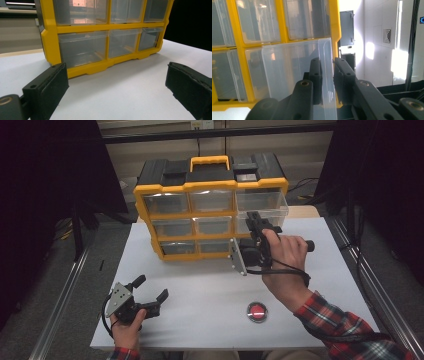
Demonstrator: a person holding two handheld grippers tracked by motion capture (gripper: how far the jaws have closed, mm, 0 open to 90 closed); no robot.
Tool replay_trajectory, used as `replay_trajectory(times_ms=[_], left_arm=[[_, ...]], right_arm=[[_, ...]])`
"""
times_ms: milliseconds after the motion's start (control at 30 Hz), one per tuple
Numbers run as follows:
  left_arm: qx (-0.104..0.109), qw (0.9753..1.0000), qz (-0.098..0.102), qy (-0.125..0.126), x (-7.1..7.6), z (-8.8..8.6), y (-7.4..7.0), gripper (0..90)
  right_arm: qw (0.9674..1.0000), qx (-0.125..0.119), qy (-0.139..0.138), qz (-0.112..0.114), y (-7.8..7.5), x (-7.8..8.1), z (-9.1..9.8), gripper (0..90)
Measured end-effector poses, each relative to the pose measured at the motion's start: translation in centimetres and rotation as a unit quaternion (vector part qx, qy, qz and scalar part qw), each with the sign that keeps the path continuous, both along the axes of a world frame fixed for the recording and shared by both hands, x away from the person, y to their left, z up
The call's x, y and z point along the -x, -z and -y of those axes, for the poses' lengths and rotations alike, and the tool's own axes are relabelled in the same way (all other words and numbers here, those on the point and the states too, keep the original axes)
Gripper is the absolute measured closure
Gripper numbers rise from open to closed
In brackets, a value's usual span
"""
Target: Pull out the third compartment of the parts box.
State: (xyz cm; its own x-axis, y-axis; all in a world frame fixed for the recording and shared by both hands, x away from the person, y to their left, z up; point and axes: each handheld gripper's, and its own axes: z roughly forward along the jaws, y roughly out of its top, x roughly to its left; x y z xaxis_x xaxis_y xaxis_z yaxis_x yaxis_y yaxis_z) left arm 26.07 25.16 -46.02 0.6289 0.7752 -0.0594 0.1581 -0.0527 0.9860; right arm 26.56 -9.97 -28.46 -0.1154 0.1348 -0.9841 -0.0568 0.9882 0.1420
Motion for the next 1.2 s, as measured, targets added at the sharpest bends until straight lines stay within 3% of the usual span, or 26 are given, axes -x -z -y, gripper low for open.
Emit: replay_trajectory(times_ms=[67,133,433,467,500,567,867,933,967,1000,1100,1200], left_arm=[[0.000,1.0000,0.000,0.000,0.0,0.0,0.0,4.5],[-0.014,0.9999,0.003,0.001,0.0,-0.2,-0.1,4.5],[-0.010,0.9999,0.001,0.003,0.0,-0.2,0.0,4.5],[-0.011,0.9999,0.001,0.003,0.0,-0.2,0.0,4.4],[0.001,1.0000,0.001,-0.001,0.0,0.0,0.0,4.5],[-0.004,1.0000,0.001,0.001,0.0,-0.1,0.0,4.5],[-0.004,1.0000,-0.001,0.002,0.0,0.0,0.0,4.5],[-0.001,1.0000,-0.002,0.006,0.0,0.0,0.1,4.5],[-0.011,0.9999,-0.001,0.003,0.0,-0.2,0.0,4.5],[-0.001,1.0000,-0.001,0.007,0.0,0.0,0.1,4.5],[-0.003,1.0000,-0.001,0.002,0.0,0.0,0.1,4.5],[-0.003,1.0000,-0.001,0.002,0.0,0.0,0.1,4.5]], right_arm=[[1.0000,-0.005,-0.004,0.000,0.2,0.0,-0.1,75.0],[0.9999,-0.013,-0.005,0.002,0.4,0.1,-0.1,73.4],[0.9983,-0.057,-0.010,0.005,0.8,0.4,0.2,67.4],[0.9979,-0.064,-0.013,0.003,0.9,0.5,0.3,66.3],[0.9971,-0.074,-0.012,0.003,1.0,0.6,0.4,64.9],[0.9957,-0.091,-0.017,-0.003,1.1,0.6,0.6,62.8],[0.9816,-0.189,-0.024,-0.015,2.3,1.2,1.7,54.9],[0.9771,-0.211,-0.025,-0.020,2.6,1.3,2.0,51.7],[0.9752,-0.218,-0.024,-0.025,2.8,1.3,2.1,51.4],[0.9735,-0.226,-0.025,-0.028,2.9,1.3,2.2,50.4],[0.9681,-0.247,-0.024,-0.032,3.4,1.5,2.6,47.7],[0.9608,-0.273,-0.023,-0.041,3.9,1.6,2.9,44.9]])
